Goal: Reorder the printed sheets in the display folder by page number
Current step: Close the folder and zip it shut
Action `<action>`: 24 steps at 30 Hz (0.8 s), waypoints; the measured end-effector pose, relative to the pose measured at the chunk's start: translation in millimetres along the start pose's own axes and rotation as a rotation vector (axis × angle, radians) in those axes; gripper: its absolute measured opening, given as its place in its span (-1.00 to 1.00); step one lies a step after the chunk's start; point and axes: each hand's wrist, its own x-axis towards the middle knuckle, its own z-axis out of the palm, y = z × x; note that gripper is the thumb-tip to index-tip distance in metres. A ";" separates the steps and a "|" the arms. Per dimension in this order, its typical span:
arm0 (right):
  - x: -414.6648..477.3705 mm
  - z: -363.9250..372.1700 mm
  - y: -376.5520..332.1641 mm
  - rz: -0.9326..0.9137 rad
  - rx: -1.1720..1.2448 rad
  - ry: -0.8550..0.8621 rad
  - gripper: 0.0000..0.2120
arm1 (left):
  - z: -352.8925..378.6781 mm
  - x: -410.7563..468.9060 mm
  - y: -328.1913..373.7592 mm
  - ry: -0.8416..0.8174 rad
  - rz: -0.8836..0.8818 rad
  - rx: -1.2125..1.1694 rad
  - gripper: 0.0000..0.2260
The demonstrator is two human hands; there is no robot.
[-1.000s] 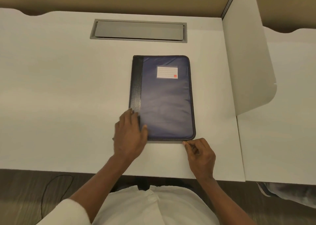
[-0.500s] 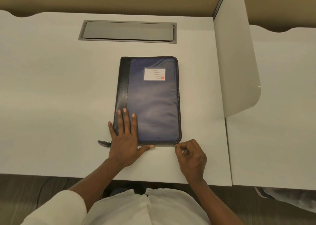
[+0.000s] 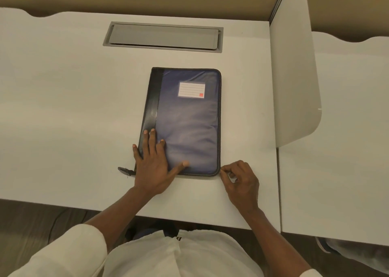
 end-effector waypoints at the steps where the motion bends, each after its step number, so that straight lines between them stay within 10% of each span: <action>1: 3.2 -0.6 0.6 -0.005 0.011 -0.013 -0.86 | -0.7 3.1 7.8 0.026 -0.062 -0.056 0.00; 24: 49.0 5.6 8.4 -0.125 -0.031 0.013 -0.90 | 14.2 11.8 14.6 -0.087 -0.130 0.199 0.20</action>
